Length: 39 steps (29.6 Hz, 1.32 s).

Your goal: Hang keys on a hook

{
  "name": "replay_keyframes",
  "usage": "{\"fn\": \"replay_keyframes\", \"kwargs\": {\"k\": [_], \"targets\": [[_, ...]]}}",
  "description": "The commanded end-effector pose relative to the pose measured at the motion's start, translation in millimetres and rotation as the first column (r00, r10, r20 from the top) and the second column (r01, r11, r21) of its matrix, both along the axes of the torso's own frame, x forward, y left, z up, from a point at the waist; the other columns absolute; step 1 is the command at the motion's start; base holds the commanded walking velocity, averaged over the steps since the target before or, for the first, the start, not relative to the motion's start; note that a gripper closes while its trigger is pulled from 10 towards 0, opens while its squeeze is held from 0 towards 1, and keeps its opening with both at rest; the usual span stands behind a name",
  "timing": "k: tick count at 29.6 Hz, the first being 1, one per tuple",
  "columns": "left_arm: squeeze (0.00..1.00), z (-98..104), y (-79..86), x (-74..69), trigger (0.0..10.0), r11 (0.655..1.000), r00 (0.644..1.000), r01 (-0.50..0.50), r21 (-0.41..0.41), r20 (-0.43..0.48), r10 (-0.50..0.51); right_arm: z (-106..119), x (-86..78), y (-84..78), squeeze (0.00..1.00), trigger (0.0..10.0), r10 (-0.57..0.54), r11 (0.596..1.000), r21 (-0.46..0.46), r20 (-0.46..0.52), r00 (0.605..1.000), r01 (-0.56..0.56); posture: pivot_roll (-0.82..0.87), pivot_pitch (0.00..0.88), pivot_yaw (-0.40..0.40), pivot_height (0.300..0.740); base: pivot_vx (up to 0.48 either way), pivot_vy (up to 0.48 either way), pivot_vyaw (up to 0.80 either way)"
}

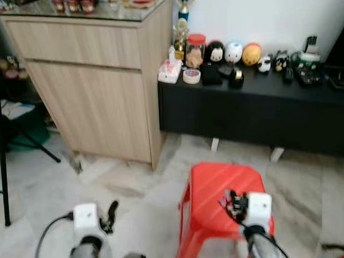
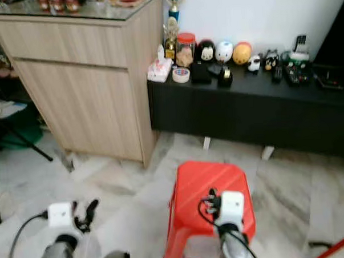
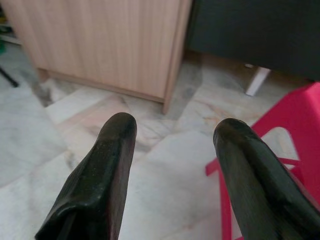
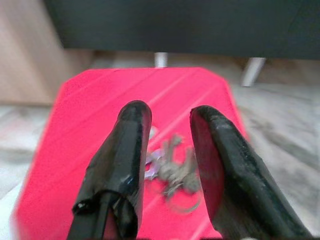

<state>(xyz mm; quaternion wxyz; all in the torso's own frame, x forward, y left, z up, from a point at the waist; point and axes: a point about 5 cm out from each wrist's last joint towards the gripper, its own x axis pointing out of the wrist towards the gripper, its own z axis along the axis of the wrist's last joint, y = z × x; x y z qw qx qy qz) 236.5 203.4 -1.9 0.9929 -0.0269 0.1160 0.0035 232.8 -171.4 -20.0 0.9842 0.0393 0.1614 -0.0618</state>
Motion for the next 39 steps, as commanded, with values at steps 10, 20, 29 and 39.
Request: {"fn": "replay_keyframes", "kwargs": {"k": [10, 20, 29, 39], "targets": [[0.00, -1.8, 11.0, -2.2, 10.0, 1.000, 1.000, -0.016, 0.022, -0.026, 0.016, 1.0, 4.9, 4.3, 0.00, 10.0, -0.026, 1.000, -0.009, -0.008, 1.000, 0.026, 0.05, 0.019, -0.075, 0.635, 0.090, 0.000, 0.00], [0.00, -2.9, 9.9, -2.9, 10.0, 1.000, 0.999, -0.007, 0.014, -0.033, 0.007, -14.2, 8.4, -5.1, 0.00, 10.0, -0.022, 0.993, -0.117, -0.203, 0.979, -0.001, 0.05, 0.023, -0.072, 0.635, 0.000, 0.000, 0.00], [0.00, -2.7, 8.7, -3.8, 10.0, 1.000, 0.999, 0.006, 0.013, -0.035, -0.006, -19.5, 16.5, -5.8, 0.00, 10.0, 0.007, 0.990, -0.128, -0.326, 0.945, -0.051, 0.06, 0.034, -0.064, 0.635, 0.000, 0.000, 0.00], [0.00, -3.5, 8.7, -5.2, 10.0, 1.000, 0.999, 0.017, 0.021, -0.041, -0.016, -18.1, 21.4, 4.8, 0.00, 10.0, -0.082, 0.982, 0.139, -0.296, 0.951, 0.129, 0.07, 0.040, -0.062, 0.635, 0.000, 0.000, 0.00]]}}
